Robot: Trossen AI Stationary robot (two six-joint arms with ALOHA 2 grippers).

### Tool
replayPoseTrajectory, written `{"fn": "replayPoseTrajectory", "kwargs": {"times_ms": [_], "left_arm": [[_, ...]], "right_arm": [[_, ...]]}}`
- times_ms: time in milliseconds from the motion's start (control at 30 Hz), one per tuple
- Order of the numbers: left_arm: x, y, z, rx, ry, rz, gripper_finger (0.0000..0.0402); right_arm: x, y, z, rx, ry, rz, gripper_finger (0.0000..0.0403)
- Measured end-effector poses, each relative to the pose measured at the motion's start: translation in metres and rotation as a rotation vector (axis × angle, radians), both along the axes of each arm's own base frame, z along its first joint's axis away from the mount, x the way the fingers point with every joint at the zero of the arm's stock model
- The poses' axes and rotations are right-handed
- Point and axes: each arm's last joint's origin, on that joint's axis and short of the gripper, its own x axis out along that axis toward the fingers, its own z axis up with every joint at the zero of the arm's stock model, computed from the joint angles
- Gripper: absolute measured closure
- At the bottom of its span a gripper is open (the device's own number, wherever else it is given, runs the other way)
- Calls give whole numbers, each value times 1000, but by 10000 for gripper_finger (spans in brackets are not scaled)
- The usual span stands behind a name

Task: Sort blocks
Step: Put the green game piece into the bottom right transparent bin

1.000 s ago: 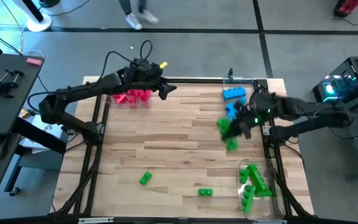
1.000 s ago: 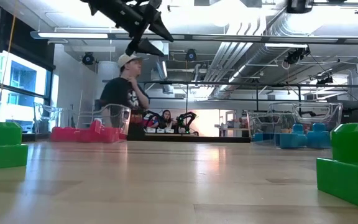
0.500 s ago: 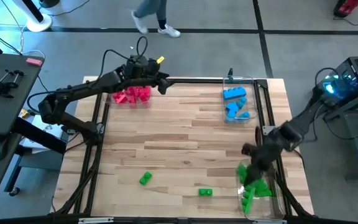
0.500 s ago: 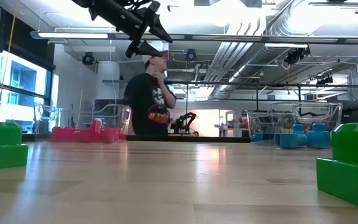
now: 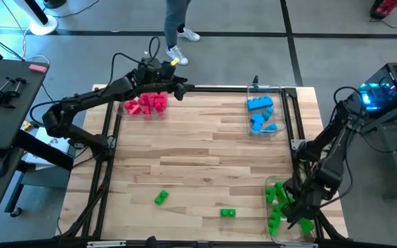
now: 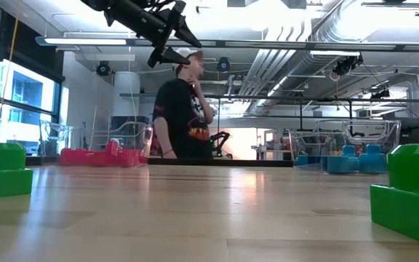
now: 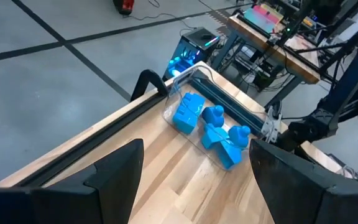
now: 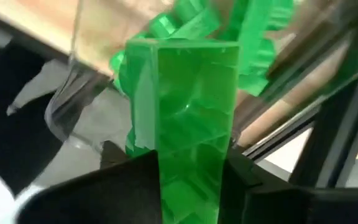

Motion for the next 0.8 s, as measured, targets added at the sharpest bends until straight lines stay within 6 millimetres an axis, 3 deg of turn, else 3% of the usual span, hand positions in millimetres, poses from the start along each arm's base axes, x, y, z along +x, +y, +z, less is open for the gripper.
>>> {"fn": "replayPoseTrajectory", "kwargs": {"times_ms": [233,400,567,700,800], "left_arm": [[0,0,0,-10,-4,1,122],[0,-1,1,-44,-22,-5,122],[2,-6,1,-127,-58,-126,122],[7,-26,-2,-300,-68,-381,122],[14,-63,-12,-493,37,-603,122]], "right_arm": [[0,-3,-1,-24,14,-22,266],[0,-2,1,3,-18,70,196],[2,3,13,155,-139,175,176],[9,-2,22,142,-353,206,176],[19,-13,24,25,-511,214,176]]}}
